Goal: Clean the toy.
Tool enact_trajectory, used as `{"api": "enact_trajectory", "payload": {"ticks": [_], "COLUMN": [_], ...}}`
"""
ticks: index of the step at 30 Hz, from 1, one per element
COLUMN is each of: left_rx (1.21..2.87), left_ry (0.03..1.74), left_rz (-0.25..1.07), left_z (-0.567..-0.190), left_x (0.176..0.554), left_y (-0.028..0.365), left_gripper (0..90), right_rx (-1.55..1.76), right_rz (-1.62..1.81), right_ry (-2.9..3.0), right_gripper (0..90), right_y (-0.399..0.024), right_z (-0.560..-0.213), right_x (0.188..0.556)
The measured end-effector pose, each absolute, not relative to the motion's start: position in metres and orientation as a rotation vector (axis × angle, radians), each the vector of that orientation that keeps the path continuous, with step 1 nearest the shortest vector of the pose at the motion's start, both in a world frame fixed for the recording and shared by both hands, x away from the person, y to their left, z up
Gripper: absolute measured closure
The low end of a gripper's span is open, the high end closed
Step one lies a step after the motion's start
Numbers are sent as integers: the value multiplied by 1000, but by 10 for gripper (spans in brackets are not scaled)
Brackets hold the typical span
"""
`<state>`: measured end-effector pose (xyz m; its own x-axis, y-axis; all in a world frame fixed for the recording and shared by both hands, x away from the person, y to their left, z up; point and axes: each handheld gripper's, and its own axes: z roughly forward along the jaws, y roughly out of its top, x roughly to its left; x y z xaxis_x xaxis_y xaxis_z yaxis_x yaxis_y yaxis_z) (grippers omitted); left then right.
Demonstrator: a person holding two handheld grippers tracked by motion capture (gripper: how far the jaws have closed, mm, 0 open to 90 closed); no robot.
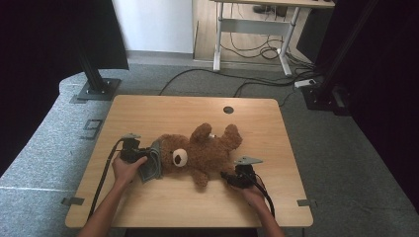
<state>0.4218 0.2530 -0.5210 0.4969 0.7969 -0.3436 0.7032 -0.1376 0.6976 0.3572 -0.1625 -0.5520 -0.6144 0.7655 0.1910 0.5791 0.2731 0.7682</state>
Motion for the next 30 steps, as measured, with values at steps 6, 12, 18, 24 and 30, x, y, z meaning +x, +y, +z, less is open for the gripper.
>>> {"api": "enact_trajectory", "payload": {"ticks": [6, 12, 18, 24, 30], "left_rx": [1830, 1740, 1732, 1814, 1915], "left_ry": [1234, 1191, 1185, 1230, 1247], "left_rz": [182, 221, 217, 143, 121], "left_z": [-508, -484, -474, -495, -507], "left_x": [424, 424, 431, 442, 439], "left_y": [254, 263, 259, 248, 249], "left_gripper": [762, 762, 761, 760, 761], "right_rx": [1247, 1247, 1245, 1245, 1251], "right_rz": [1257, 1254, 1256, 1254, 1254], "right_ry": [2325, 2328, 2328, 2328, 2324], "right_gripper": [643, 643, 643, 644, 644], "right_y": [-163, -163, -162, -163, -163], "right_z": [-552, -552, -552, -552, -553], "right_x": [357, 357, 357, 357, 357]}}
